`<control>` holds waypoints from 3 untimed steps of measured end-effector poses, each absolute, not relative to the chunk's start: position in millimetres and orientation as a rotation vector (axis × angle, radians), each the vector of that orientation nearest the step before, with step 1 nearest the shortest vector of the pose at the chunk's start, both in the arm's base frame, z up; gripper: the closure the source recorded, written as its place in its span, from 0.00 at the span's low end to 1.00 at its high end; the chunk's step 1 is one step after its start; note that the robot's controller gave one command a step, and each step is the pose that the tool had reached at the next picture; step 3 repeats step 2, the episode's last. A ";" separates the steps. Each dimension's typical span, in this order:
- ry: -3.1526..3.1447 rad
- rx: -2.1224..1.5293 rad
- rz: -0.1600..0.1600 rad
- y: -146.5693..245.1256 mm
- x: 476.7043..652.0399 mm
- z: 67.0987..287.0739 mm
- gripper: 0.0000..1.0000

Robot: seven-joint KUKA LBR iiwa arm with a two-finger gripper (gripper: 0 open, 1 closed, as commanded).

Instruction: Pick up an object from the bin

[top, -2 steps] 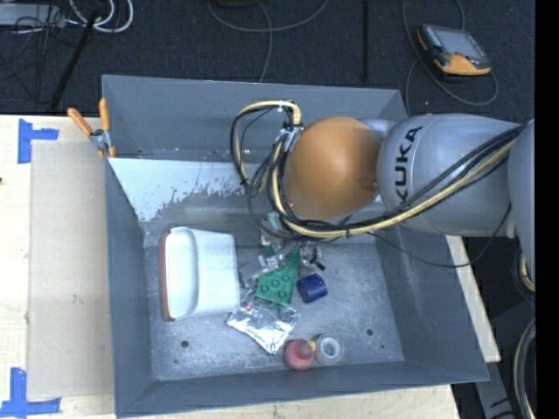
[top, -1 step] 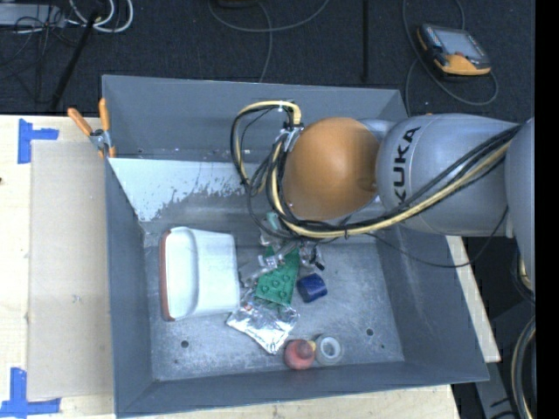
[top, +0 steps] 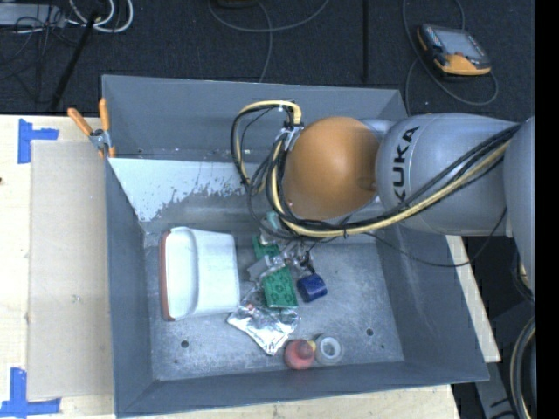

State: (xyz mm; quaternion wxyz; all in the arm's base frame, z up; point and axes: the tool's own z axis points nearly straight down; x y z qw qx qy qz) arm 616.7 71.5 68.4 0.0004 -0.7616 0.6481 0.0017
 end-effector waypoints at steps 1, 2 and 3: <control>2.041 -2.386 0.006 72.3 616.6 71.1 1.00; 2.046 -2.380 0.000 74.0 617.1 115.0 1.00; 2.046 -2.380 0.000 74.0 617.1 115.0 1.00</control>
Offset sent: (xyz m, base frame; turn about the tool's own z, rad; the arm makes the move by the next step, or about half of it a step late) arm 0.0001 0.0001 0.0034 0.0000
